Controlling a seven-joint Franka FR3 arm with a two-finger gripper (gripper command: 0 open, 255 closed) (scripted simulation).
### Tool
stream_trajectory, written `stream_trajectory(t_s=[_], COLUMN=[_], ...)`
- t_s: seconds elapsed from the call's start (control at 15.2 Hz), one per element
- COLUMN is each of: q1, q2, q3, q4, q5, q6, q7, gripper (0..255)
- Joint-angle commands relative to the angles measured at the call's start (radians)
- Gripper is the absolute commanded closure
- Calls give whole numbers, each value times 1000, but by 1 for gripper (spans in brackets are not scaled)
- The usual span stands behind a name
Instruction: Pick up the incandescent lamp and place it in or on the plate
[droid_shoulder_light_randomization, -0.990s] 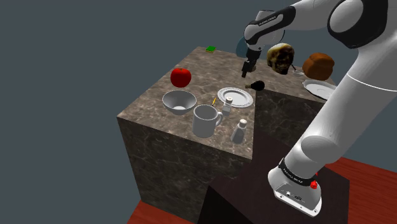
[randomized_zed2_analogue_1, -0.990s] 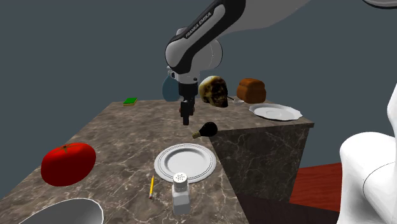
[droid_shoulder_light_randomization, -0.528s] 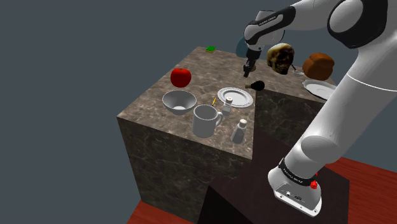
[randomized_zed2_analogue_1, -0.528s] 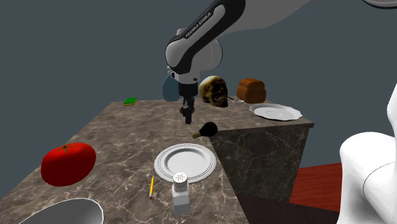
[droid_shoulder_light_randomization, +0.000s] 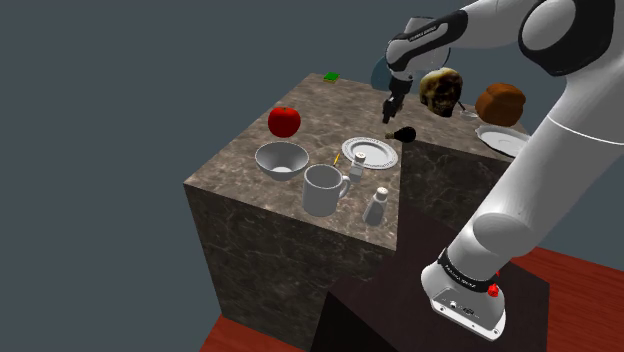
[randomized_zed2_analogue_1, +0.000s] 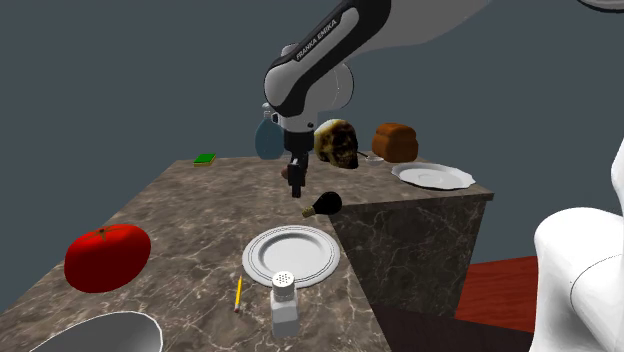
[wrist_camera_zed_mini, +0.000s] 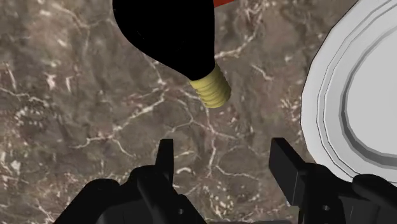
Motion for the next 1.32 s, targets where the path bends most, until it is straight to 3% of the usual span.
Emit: stream_trajectory(t_s=[0.0,0.4,0.92,1.25], q1=[-15,-83,-70,-70], q2=[-38,-158,-72,-72], q3=[-15,-96,-114,-113], q4=[-51,-216,-248,-248], q5=[-9,-23,50,50], q6=[34,154,257,257], q7=[-37,-221,-276,-276], gripper=[0,0,0,0])
